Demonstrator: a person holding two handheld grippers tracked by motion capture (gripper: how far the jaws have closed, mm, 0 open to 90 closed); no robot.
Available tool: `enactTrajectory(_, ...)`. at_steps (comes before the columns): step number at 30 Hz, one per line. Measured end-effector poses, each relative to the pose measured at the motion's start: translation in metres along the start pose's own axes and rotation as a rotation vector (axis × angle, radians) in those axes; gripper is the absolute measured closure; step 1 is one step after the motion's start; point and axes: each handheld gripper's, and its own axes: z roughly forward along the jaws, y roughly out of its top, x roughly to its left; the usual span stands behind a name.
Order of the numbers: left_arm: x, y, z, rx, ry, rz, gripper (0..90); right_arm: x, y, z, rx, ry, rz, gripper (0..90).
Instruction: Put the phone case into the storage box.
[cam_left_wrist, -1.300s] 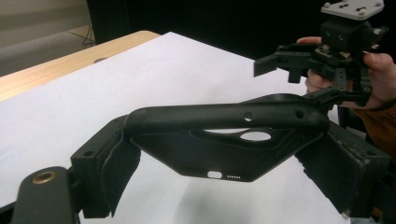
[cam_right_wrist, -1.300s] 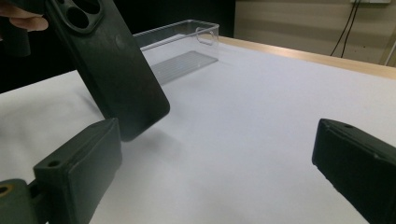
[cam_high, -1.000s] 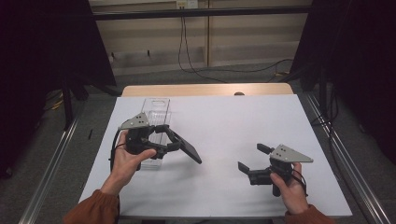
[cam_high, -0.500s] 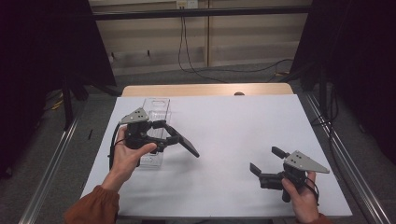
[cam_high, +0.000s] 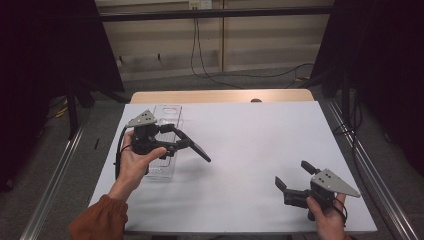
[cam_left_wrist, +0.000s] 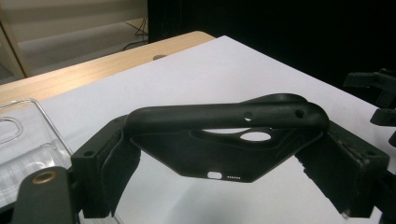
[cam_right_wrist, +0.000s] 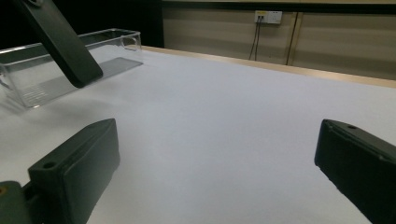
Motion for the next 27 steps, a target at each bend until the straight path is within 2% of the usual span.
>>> enactTrajectory(6, 0.004, 0.006, -0.002, -0.006, 0.015, -0.008, 15.0, -0.008, -0.002, -0.003, 0.000, -0.043, 0.015, 0.1)
enactTrajectory(13, 0.009, 0.016, -0.005, -0.005, 0.036, -0.015, 14.9, -0.011, -0.005, -0.008, 0.001, -0.074, 0.000, 0.0)
enactTrajectory(15, 0.010, 0.020, -0.007, -0.006, 0.048, -0.009, 15.0, -0.012, -0.005, -0.009, 0.000, -0.071, 0.010, 0.0)
enactTrajectory(27, 0.024, 0.044, -0.019, -0.023, 0.123, -0.027, 14.9, -0.012, -0.007, -0.009, 0.011, -0.054, -0.007, 0.1)
